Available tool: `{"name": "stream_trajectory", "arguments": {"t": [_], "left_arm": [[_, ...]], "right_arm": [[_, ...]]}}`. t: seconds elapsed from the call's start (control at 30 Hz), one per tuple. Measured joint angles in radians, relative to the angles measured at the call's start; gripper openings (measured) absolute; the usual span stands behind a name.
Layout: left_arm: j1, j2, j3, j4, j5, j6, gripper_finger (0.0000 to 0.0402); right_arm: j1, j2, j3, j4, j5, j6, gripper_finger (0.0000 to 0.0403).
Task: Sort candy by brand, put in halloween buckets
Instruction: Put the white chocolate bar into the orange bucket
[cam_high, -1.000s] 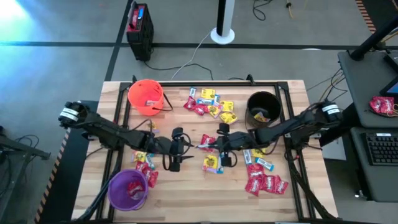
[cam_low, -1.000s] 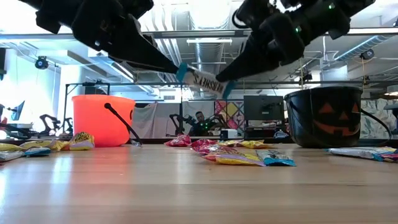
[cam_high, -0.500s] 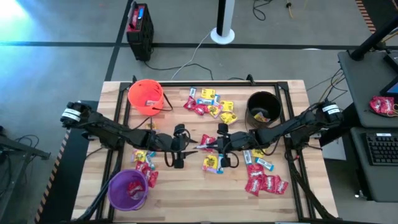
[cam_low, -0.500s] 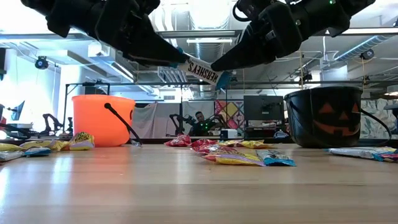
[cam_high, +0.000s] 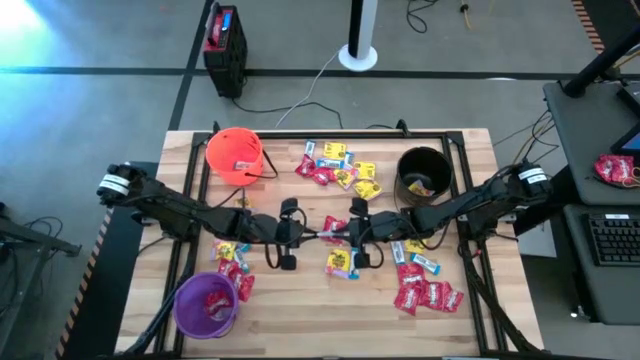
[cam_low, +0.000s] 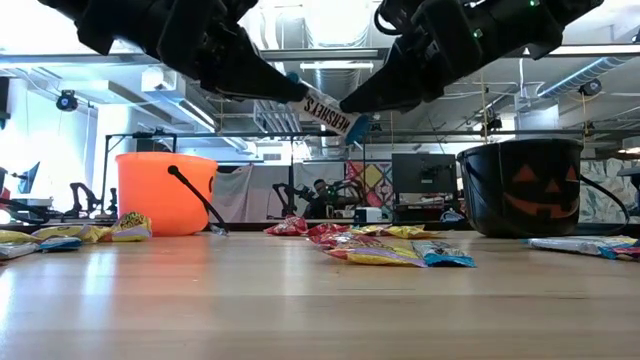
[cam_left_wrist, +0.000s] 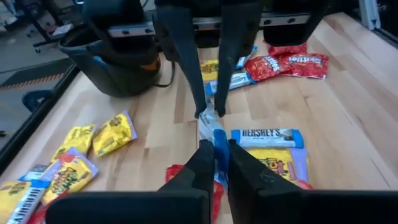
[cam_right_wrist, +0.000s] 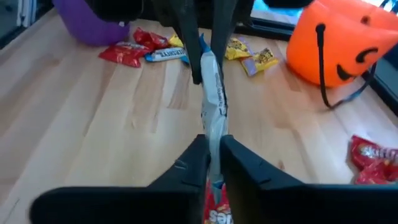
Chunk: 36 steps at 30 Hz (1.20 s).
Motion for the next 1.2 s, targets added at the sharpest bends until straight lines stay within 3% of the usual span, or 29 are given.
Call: {"name": "stream_trajectory", "arguments": {"t": [0.23,0.33,0.47,0.63,0.73,0.83,1.0,1.2], "left_arm": [[0.021,-0.03,0.107,-0.27,-0.007,-0.002,0.0002],[0.035,-0.06,0.192,-0.537,-0.045,-0.003,0.0001],[0.079,-0.111,0.332,-0.97,-0.211,-0.005,0.0001],[0.253,-0.188,0.521,-1.421,-0.277,-0.058,0.0],[0.407,-0.229,0.602,-1.569,-0.262,-0.07,0.0],[0.601,-0.261,0.64,-1.636,-0.195,-0.046,0.0],[0.888,-0.276,0.624,-1.601,-0.053,0.064,0.0],[1.015,-0.258,0.562,-1.539,0.024,0.152,0.0002]], "right_arm": [[0.0,-0.025,0.0,-0.021,0.119,0.029,0.0162],[0.0,-0.042,0.0,-0.037,0.199,0.053,0.0198],[0.0,-0.059,0.0,-0.084,0.285,0.072,0.0228],[0.0,-0.061,0.0,-0.094,0.293,0.093,0.0244],[0.0,-0.061,0.0,-0.097,0.293,0.102,0.0243],[0.0,-0.061,0.0,-0.096,0.293,0.102,0.0239],[0.0,-0.061,0.0,-0.093,0.293,0.102,0.024],[0.0,-0.06,0.0,-0.093,0.293,0.112,0.0253]]}}
